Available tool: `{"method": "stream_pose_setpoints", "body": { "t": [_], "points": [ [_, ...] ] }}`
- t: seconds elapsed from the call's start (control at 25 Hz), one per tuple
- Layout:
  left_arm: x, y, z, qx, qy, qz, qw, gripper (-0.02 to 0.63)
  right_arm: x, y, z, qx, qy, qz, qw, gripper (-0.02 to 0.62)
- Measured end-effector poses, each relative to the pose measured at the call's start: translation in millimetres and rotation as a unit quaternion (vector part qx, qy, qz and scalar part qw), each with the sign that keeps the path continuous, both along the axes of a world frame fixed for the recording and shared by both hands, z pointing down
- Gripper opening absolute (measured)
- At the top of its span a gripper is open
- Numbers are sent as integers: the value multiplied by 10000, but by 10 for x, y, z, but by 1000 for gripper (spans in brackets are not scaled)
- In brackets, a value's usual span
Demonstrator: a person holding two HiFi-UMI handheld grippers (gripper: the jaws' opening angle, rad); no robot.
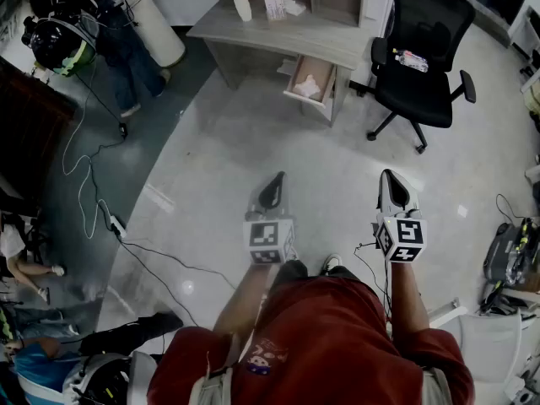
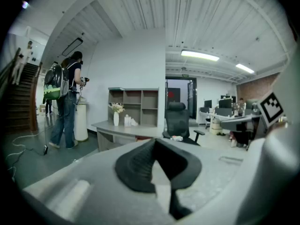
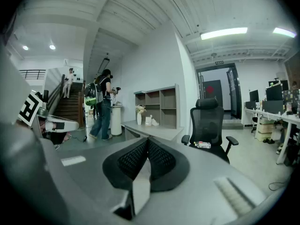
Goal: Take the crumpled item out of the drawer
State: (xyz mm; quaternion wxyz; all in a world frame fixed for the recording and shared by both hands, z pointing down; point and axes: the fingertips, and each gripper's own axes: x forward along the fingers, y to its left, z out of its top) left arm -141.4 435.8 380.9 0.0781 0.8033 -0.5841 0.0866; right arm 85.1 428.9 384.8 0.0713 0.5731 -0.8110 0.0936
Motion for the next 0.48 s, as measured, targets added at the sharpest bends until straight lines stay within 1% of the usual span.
{"method": "stream_pose_setpoints", "body": {
  "t": [0.16,0.32,0.48],
  "points": [
    [114,18,27,-3,21,19,10000,-2,62,5,-6,41,-11,-15,10000,2],
    [248,34,60,-55,3,32,10000,-2,172,22,3,29,-64,-4,10000,2],
    [372,4,65,-16,50,24,10000,-2,314,-9,19,79,-91,26,9999,2]
  ]
}}
